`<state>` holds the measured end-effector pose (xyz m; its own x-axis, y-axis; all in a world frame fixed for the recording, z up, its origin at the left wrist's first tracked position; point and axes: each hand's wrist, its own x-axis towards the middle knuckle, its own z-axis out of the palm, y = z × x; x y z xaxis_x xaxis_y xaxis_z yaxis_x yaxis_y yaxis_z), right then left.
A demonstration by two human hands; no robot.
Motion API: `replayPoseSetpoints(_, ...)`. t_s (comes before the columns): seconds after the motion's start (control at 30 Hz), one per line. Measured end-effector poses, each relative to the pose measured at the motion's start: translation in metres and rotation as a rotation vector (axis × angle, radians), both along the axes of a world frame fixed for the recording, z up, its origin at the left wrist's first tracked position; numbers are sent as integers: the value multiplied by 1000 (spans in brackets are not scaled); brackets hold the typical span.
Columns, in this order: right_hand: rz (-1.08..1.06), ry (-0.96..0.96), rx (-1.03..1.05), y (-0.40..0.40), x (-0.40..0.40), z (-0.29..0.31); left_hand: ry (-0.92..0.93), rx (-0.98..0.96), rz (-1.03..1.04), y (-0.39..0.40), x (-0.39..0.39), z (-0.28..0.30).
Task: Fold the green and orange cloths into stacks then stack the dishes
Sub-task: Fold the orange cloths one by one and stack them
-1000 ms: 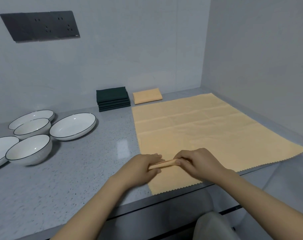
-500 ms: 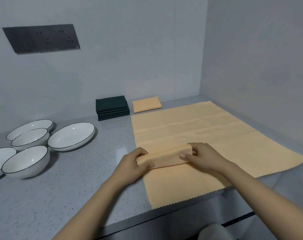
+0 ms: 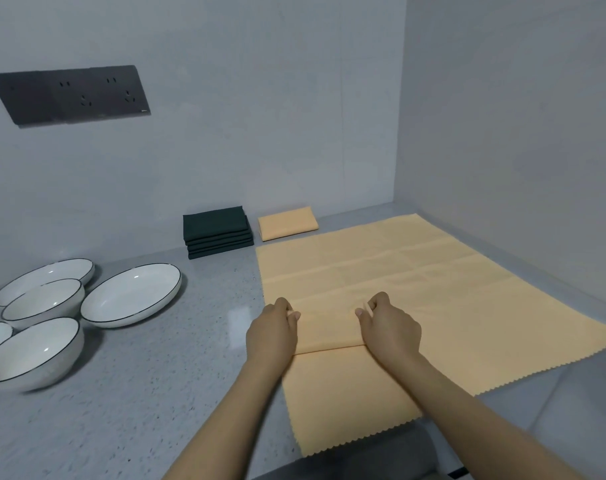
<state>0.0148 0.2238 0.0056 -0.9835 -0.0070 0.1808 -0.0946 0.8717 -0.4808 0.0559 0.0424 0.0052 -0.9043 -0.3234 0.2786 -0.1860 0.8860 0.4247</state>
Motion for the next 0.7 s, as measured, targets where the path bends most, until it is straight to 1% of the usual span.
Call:
replayPoseSetpoints(0.2, 2, 34, 119, -6, -3, -3, 18, -52, 106, 4, -1, -7)
replayPoseSetpoints(0.4, 60, 103, 126, -5, -4, -10, 0, -57, 131, 0, -3, -13)
replayPoseSetpoints(0.5, 58, 144, 158, -4, -10, -17, -42, -6, 151, -2, -7, -15)
replayPoseSetpoints(0.57, 53, 116, 167, -5, -11, -18, -67, 20, 150, -2, -8, -15)
replayPoseSetpoints(0.63, 67, 25, 157, -5, -14, -14, -73, 40, 141, -2, -9, -14)
replayPoseSetpoints(0.7, 91, -92, 99, -6, -21, -5, -62, 80, 130, -4, -9, -12)
